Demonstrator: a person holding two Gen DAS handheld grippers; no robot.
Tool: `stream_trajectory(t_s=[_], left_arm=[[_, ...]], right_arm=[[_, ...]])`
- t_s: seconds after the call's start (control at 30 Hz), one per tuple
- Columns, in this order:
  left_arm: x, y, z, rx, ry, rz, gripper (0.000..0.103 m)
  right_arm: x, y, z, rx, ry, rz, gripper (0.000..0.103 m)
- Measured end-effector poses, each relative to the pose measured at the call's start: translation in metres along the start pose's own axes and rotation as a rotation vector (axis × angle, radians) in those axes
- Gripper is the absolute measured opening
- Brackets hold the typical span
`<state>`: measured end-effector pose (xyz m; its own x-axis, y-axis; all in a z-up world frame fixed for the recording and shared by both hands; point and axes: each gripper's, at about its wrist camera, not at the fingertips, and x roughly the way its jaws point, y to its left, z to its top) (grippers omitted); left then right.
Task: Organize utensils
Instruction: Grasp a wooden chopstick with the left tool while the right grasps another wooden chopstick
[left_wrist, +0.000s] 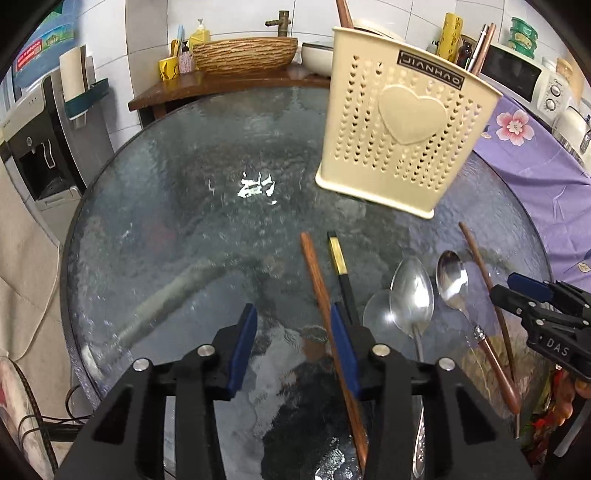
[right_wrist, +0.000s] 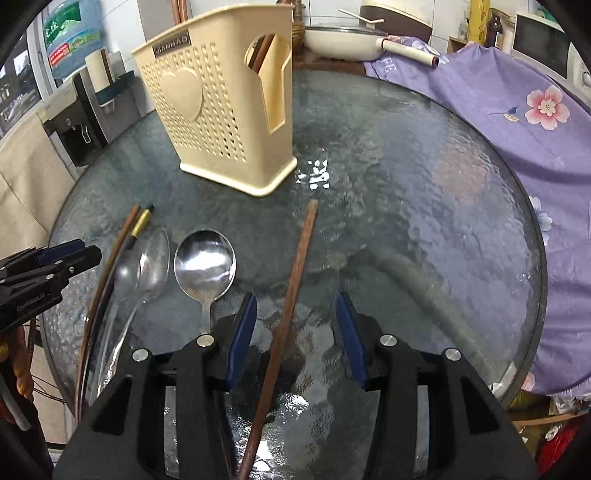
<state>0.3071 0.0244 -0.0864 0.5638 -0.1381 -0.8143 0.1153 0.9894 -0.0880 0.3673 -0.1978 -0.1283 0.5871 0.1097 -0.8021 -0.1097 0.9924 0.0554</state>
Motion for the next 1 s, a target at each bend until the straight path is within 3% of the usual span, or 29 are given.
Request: stream_trajectory(t_s=[0.6, 0.93, 1.0], left_arm=[[0.012, -0.012, 0.005, 0.007, 0.018, -0.007, 0.036], [0.017, -0.009, 0.008, 0.028, 0.025, 0.017, 0.024], [0.018, -0.005, 0.010, 0.027, 0.026, 0.020, 0.023]], right_arm=[[0.008, 0.007, 0.006, -0.005, 0.021, -0.024, 0.044], [0.015, 0.009, 0.017, -0.025, 0.031, -0.051, 0.044], [0.017, 0.009, 0.020, -0.031, 0.036, -0.051, 0.039]])
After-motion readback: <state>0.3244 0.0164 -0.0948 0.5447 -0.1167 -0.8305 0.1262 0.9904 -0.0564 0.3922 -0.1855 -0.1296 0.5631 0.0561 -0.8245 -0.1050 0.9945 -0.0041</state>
